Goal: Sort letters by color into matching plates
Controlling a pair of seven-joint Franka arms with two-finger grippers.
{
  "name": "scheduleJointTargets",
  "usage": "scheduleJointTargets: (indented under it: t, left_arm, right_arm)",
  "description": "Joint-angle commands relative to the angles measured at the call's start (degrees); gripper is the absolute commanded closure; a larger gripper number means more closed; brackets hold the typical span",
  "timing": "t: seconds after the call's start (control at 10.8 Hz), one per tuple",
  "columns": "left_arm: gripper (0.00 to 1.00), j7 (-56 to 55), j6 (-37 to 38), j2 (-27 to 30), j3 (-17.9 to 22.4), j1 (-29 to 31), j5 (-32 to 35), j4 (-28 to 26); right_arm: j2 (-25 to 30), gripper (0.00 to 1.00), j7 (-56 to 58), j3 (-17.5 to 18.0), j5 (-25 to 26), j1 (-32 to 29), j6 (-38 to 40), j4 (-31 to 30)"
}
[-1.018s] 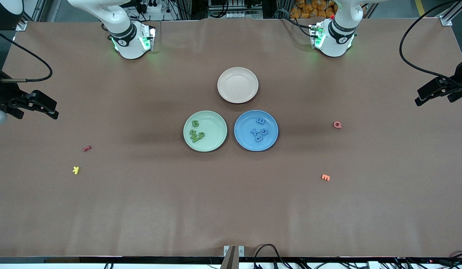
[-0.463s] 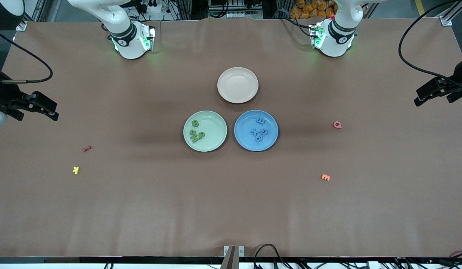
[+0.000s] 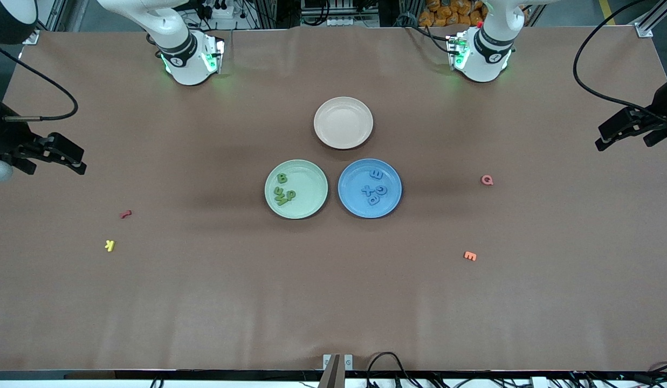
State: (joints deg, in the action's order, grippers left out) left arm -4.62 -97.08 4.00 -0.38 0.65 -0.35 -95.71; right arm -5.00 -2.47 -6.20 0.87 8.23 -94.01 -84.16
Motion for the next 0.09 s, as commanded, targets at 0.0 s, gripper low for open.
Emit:
scheduleJointTargets:
  t: [0.0]
  left_arm:
    - [0.0,0.66,0.22,0.4,-0.68,0.31,0.35,0.26]
  right_arm:
    - [0.43,0.0,-0.17,0.49,0.27,-0.41,-0.64,-0.65]
